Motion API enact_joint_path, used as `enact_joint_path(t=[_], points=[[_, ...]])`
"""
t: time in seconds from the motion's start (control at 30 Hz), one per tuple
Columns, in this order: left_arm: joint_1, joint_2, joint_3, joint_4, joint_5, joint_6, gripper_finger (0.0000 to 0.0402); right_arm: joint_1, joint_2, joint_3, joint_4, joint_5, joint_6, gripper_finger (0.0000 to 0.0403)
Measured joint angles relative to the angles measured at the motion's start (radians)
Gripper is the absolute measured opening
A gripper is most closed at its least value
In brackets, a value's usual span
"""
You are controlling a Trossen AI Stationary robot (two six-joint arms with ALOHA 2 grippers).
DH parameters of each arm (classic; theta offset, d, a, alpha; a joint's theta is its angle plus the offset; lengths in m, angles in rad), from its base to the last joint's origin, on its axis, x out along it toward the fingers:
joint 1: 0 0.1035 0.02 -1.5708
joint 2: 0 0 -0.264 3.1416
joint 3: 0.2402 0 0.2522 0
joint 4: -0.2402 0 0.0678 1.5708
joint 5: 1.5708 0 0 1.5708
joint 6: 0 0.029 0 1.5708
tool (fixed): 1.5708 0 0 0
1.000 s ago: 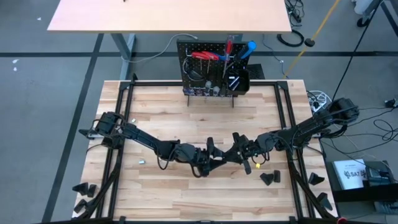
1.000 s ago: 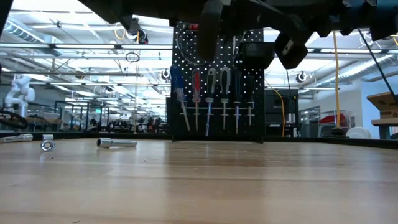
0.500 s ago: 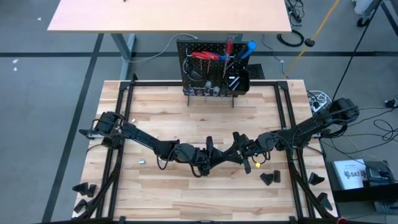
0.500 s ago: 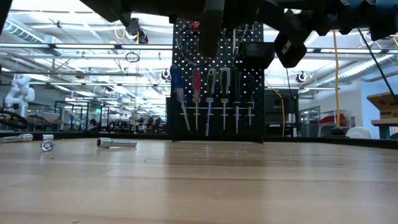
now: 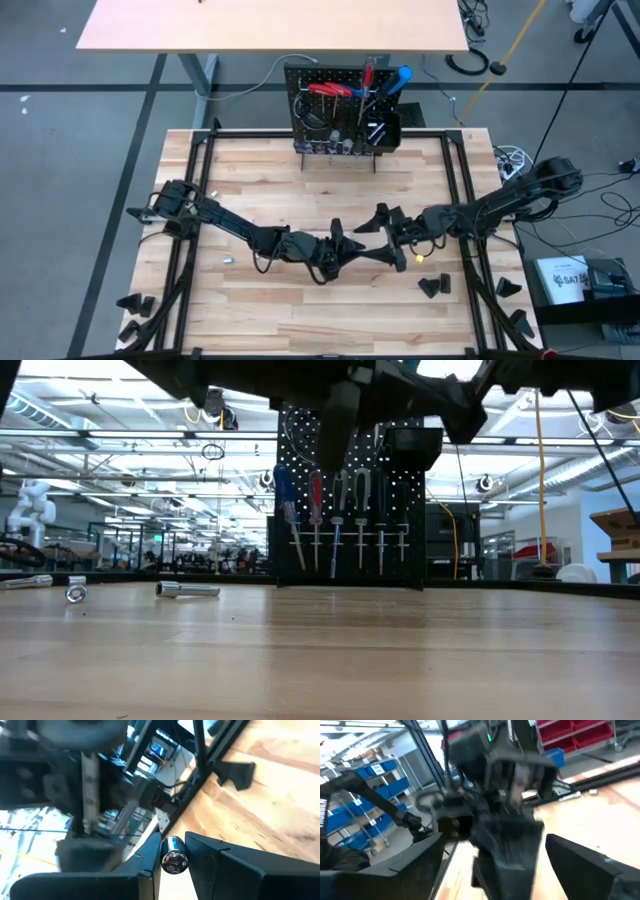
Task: Hang tools onto peg board
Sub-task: Put the silver socket into the black bin on the peg board
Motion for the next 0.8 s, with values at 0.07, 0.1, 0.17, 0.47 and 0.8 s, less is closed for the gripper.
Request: enact_joint_path(t=[0.07, 0.1, 0.17, 0.47, 0.8], points=[[-0.007, 0.002, 0.0, -0.003, -0.025, 0.0, 0.0073, 0.0, -0.035, 0.0, -0.042, 0.004, -0.017, 0.0347], [-0.011, 0.001, 0.0, 0.0, -0.044, 0.001, 0.0073, 0.0, -0.053, 0.0, -0.071, 0.005, -0.02, 0.0348], [-0.021, -0.01, 0.0, -0.001, -0.088, 0.001, 0.0073, 0.0, -0.093, 0.0, -0.133, 0.013, -0.025, 0.0349], [0.003, -0.112, 0.022, 0.182, -0.273, -0.002, 0.0073, 0.056, -0.171, -0.001, -0.604, 0.257, 0.077, 0.0349], [0.254, -0.055, 0.384, -0.147, -0.212, -0.133, 0.0073, 0.068, -0.064, -0.002, -0.84, 0.446, 0.197, 0.0349]])
